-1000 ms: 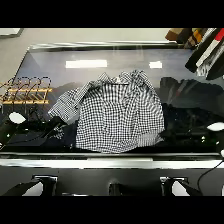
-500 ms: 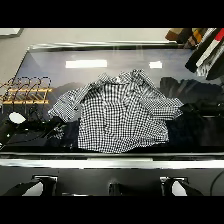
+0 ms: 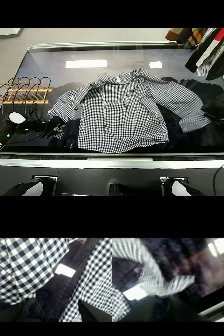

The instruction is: Fold the clothes and pants, and hang the long-sleeved shirts on hangers.

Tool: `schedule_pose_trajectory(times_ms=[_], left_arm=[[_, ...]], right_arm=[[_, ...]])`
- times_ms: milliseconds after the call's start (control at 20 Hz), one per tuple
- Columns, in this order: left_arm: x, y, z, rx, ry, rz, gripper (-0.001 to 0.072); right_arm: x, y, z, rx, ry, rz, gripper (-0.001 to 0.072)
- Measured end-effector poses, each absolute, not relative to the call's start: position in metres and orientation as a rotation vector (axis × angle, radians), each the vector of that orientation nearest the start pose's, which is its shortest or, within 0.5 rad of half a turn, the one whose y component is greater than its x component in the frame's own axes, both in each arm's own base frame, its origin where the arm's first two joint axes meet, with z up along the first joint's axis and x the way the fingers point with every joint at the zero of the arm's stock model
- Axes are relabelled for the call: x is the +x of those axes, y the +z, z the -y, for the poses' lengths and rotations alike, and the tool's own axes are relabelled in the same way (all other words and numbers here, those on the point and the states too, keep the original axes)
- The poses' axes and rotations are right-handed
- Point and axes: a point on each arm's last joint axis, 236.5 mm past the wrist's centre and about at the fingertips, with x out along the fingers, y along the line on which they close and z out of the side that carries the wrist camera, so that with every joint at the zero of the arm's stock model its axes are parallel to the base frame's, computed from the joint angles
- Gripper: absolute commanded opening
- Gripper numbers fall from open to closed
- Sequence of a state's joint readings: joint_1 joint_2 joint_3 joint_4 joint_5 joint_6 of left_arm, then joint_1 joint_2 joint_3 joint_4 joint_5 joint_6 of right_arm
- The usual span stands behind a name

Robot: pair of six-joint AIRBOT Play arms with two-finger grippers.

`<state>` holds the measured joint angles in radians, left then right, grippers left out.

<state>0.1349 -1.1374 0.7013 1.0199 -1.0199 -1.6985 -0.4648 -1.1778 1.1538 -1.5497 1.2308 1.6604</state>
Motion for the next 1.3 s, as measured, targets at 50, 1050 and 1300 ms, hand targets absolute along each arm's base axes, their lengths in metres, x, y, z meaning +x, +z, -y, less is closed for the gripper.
schedule_pose_trajectory(times_ms=[50,1050,1300], left_arm=[[0.302,-0.061,0.066,-0.776,0.022,-1.385,0.0720],[0.262,-0.082,0.098,-0.735,-0.128,-1.497,0.0720],[0.247,-0.089,0.131,-0.702,-0.216,-1.555,0.0720]], right_arm=[[0.325,0.027,0.157,0.395,-0.441,-1.248,0.0536],[0.275,-0.101,-0.003,0.852,0.070,-1.505,0.0042],[0.278,-0.087,-0.014,0.883,0.112,-1.473,0.0031]])
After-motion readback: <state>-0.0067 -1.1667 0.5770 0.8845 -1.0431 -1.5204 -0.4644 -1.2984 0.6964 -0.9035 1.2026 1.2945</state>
